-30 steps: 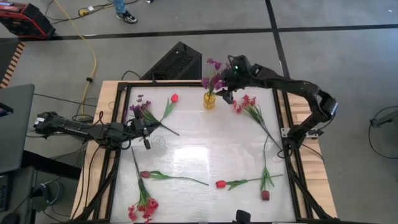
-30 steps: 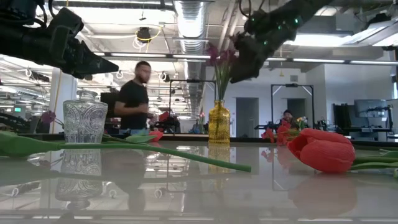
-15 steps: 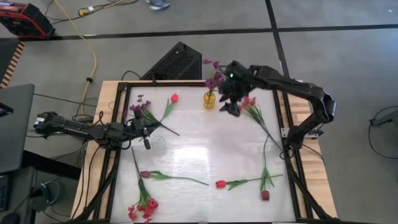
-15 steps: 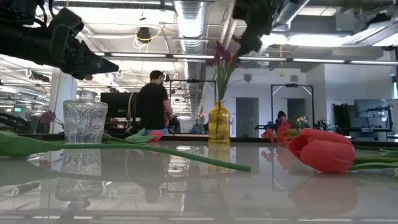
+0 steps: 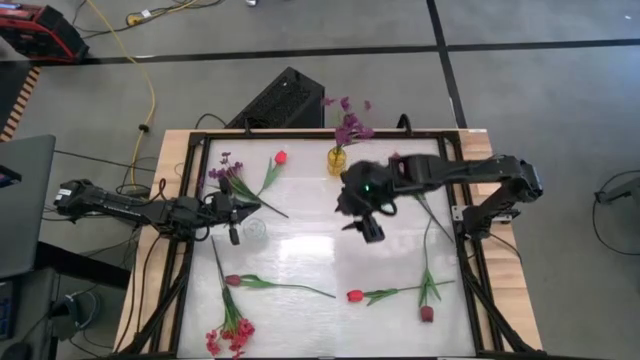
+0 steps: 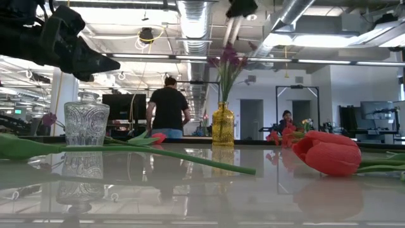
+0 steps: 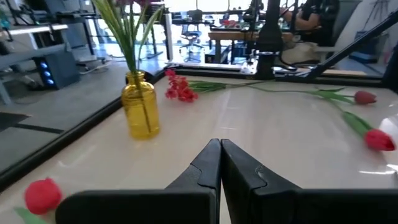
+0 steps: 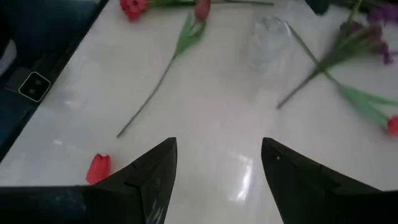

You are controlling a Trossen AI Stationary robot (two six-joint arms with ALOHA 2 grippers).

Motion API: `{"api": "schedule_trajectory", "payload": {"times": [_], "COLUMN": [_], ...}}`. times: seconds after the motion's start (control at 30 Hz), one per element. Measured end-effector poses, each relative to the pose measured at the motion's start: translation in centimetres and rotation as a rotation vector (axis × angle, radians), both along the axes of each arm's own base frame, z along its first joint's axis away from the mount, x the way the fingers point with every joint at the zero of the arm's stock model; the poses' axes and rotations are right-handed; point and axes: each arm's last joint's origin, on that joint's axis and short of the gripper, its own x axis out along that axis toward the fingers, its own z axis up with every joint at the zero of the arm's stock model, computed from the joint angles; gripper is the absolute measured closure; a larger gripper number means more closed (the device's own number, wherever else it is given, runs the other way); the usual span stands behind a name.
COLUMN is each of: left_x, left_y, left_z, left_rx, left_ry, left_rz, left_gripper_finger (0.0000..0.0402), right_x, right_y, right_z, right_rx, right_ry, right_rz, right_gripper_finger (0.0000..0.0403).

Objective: Sort flowers into vase by color
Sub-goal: Put the violet flowers into the yellow vase

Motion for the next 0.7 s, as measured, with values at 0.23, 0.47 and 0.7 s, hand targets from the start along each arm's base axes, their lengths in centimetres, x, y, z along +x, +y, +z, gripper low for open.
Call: {"api": "schedule_trajectory", "payload": {"times": [0.23,0.47,0.7], "left_x": [0.1,0.1,0.0], "left_y": [-0.3,-0.6,-0.6], "left_z": [-0.2,-0.5,-1.2], "left_rx": [-0.086,-0.138,-0.173], "left_ry": [0.006,0.028,0.089], "left_rz": [-0.106,-0.197,-0.199], "left_gripper_finger": [0.0401,0.0401,0.0401], "right_x": [0.5,0.7,-0.3], "right_y": [3.0,3.7,3.0], "right_z": [-0.8,-3.5,-6.7], "right_rx": [-0.023,0.094,0.127], "right_ry": [0.019,0.185,0.452], "right_rz": [0.012,-0.151,-0.332], "right_gripper_finger": [0.0143,0.0143,0.0143]}}
